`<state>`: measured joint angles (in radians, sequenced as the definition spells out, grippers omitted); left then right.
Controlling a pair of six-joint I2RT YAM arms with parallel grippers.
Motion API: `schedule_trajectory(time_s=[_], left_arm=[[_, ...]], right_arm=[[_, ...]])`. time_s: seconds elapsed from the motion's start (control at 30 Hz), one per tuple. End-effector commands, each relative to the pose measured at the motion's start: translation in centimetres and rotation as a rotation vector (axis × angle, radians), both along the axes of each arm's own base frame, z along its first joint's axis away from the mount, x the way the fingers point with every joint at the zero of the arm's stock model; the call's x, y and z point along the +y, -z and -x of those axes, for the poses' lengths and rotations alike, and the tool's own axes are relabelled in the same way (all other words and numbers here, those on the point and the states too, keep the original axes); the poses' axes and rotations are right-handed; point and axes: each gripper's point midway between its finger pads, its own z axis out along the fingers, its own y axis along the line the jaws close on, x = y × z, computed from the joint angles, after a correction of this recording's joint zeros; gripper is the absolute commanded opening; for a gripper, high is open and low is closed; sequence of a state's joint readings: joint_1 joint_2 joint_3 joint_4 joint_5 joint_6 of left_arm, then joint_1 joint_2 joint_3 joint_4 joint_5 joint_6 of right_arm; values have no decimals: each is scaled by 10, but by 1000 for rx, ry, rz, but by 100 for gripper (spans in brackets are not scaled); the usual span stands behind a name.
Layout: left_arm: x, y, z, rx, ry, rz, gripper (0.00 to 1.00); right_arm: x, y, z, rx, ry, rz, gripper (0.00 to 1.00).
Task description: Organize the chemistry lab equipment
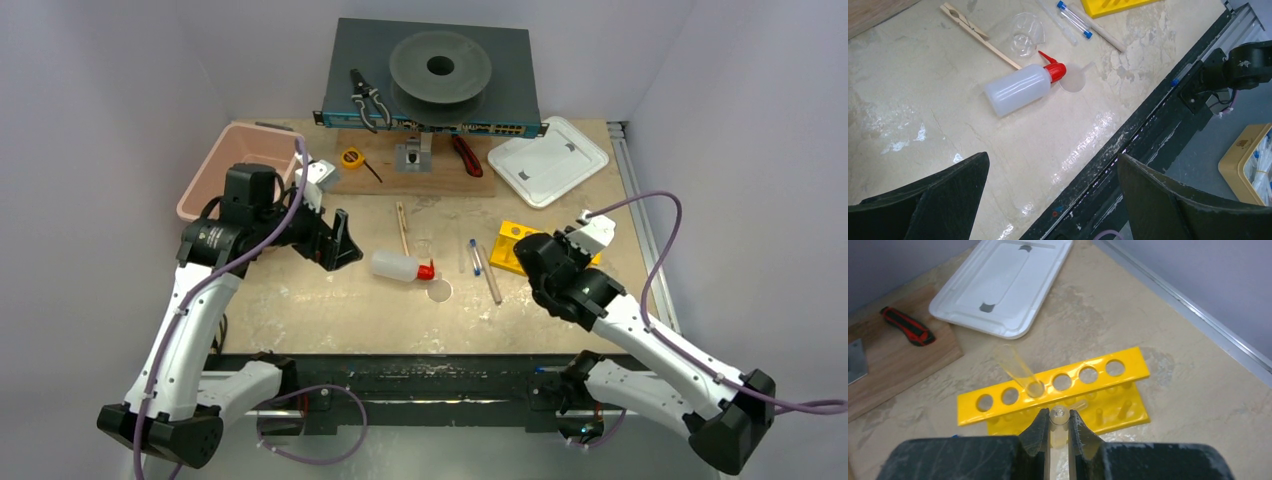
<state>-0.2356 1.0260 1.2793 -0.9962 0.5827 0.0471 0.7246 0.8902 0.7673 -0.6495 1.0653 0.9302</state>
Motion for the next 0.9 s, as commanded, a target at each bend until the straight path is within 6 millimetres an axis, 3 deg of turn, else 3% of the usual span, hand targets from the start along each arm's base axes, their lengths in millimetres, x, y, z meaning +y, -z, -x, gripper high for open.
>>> schedule_trajectory(time_s=[0.0,0.37,0.6,0.87], left_arm=[[2,-13,-10,-61,-12,3,100],[2,-11,-20,-72,-16,3,100],[3,-8,-22,-68,-16,1,100],[4,-6,-23,-67,-12,-1,100]], right_arm=[[-34,9,11,-49,189,77,0],[-51,23,16,-48,325,199,0],[-50,32,12,-58,355,214,0],[-40,17,3,-101,301,140,0]])
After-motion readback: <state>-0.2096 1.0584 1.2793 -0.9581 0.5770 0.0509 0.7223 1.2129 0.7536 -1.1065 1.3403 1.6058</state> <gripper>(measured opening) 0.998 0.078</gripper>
